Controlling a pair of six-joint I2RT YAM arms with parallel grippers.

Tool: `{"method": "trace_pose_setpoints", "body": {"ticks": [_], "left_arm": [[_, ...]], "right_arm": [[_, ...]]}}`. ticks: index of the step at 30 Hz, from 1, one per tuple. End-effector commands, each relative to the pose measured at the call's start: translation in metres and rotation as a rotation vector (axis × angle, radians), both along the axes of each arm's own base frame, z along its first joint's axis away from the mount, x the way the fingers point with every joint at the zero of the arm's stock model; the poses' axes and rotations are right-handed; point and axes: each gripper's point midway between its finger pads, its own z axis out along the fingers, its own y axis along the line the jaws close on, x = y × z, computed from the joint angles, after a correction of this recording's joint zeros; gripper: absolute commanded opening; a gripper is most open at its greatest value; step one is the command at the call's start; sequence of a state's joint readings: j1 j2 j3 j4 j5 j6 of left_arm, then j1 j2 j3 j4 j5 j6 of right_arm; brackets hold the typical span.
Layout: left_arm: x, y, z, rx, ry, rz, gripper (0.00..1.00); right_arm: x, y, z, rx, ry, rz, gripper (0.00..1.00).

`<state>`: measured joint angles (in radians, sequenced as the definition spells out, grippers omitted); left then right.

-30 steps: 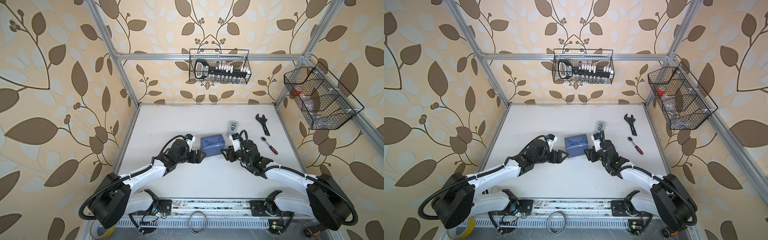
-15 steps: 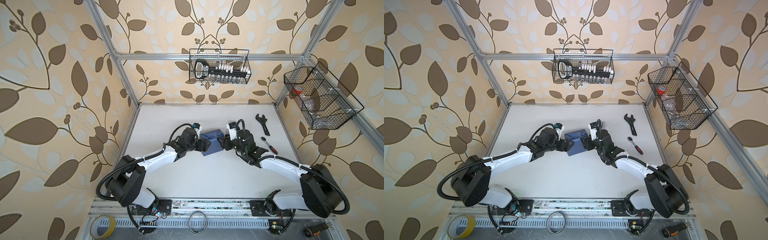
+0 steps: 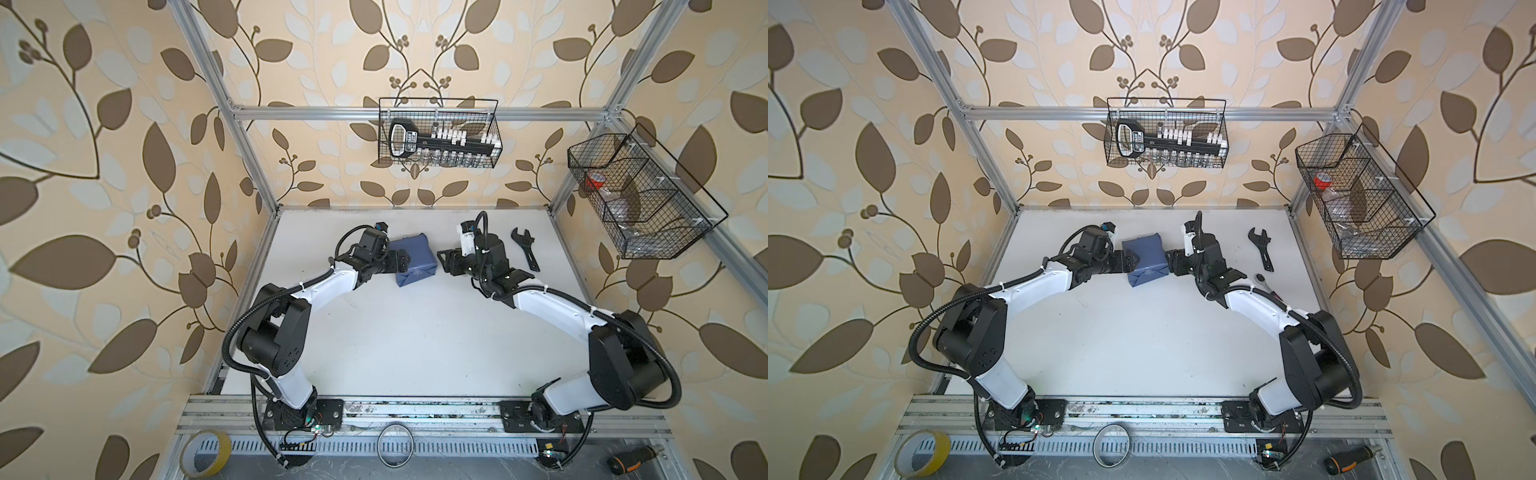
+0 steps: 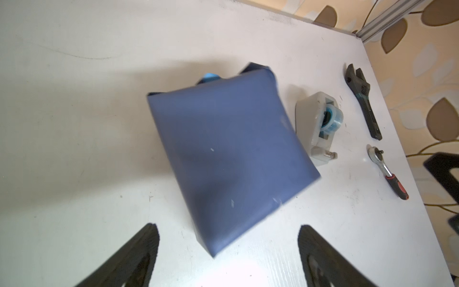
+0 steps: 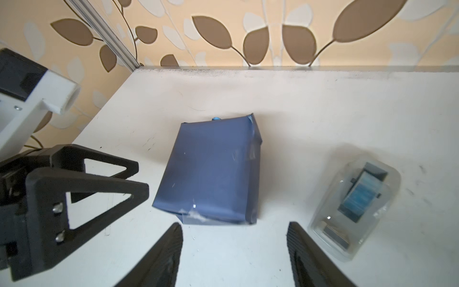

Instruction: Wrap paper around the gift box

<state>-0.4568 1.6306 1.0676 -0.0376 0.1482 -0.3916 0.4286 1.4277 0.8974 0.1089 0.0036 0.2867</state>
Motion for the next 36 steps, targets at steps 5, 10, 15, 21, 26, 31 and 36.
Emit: {"method": "trace_pose_setpoints", "body": {"ticks": [5,10,15,21,26,31,36], "left_arm": [[-0.027,0.091,0.064,0.052,-0.287,0.238,0.98],[-0.04,0.171,0.076,0.275,-0.415,0.487,0.99],[-0.039,0.22,0.05,0.458,-0.432,0.582,0.99],[-0.013,0.219,-0.012,0.459,-0.369,0.409,0.99],[-0.01,0.225,-0.018,0.426,-0.323,0.388,0.99],[-0.02,0.217,-0.014,0.377,-0.377,0.343,0.99],[-0.028,0.213,-0.009,0.37,-0.431,0.336,0.99]], "right_arm": [[-0.032,-0.115,0.017,-0.199,-0.108,-0.365,0.75],[-0.052,-0.186,0.013,-0.264,-0.18,-0.631,0.87],[-0.06,-0.226,-0.022,-0.286,-0.158,-0.748,0.94],[-0.056,-0.232,-0.059,-0.329,-0.16,-0.733,0.98],[-0.043,-0.225,-0.055,-0.344,-0.217,-0.675,1.0],[-0.041,-0.225,-0.062,-0.298,-0.223,-0.644,1.0],[-0.047,-0.222,-0.062,-0.291,-0.261,-0.619,1.0]]}}
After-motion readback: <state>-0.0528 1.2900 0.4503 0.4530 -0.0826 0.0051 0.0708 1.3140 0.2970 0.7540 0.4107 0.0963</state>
